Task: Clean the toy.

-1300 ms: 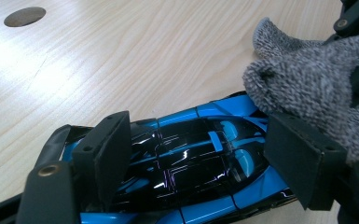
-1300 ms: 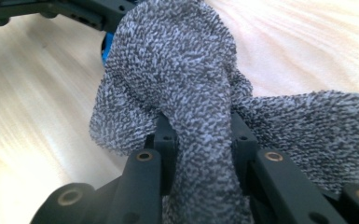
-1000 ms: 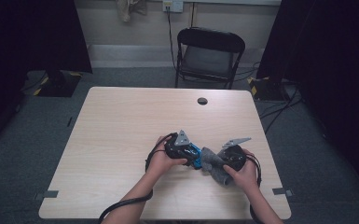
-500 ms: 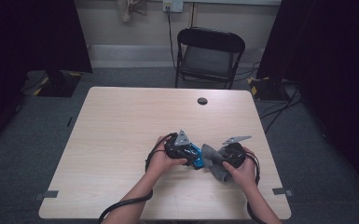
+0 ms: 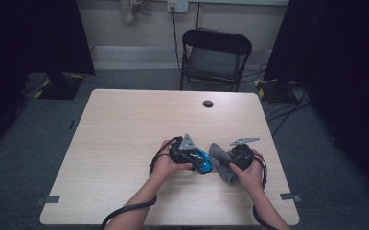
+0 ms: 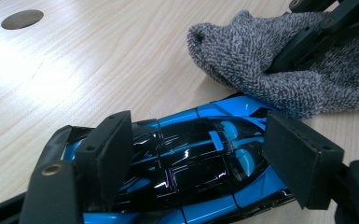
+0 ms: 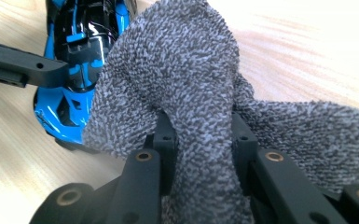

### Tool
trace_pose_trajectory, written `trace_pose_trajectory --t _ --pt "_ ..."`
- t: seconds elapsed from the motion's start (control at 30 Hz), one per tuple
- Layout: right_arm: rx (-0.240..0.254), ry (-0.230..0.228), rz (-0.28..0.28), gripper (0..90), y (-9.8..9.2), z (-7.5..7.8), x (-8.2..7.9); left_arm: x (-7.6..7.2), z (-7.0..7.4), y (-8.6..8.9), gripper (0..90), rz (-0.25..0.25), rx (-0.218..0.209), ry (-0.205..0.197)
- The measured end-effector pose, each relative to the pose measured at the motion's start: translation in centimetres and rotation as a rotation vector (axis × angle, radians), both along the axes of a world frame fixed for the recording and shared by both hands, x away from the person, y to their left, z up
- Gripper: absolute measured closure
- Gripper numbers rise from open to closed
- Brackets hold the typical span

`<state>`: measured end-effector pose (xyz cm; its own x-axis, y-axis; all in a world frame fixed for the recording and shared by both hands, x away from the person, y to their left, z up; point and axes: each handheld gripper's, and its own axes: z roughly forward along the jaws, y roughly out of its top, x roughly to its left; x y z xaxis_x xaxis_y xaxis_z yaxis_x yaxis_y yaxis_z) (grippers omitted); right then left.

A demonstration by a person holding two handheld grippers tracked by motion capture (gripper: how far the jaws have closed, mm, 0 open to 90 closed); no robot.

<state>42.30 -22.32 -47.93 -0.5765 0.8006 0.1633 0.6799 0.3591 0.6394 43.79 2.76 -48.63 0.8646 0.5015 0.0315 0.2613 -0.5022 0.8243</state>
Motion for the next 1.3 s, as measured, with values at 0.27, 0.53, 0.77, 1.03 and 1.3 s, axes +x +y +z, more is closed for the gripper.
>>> trace_pose_trajectory --t 0.27,0.53,0.77,1.03,1.3 --pt "0.026 -0.016 0.045 71.4 -0.7 1.0 -1.3 0.0 0.0 0.1 25.1 -0.002 -0.004 -0.002" --pt "0.053 -0.014 0.101 71.3 -0.7 1.4 -3.4 0.0 0.0 0.0 25.0 0.003 0.000 0.001" --pt "0.052 -0.003 0.194 71.3 0.8 1.0 -5.1 0.0 0.1 -0.2 25.1 0.003 0.007 0.007" --pt "0.045 0.021 0.309 71.3 3.4 0.1 -5.7 -0.1 0.1 -0.2 25.1 0.000 0.005 0.005" --pt "0.052 0.040 0.299 71.4 4.0 -0.3 -5.2 -0.1 0.0 -0.2 25.1 0.004 -0.002 0.001"
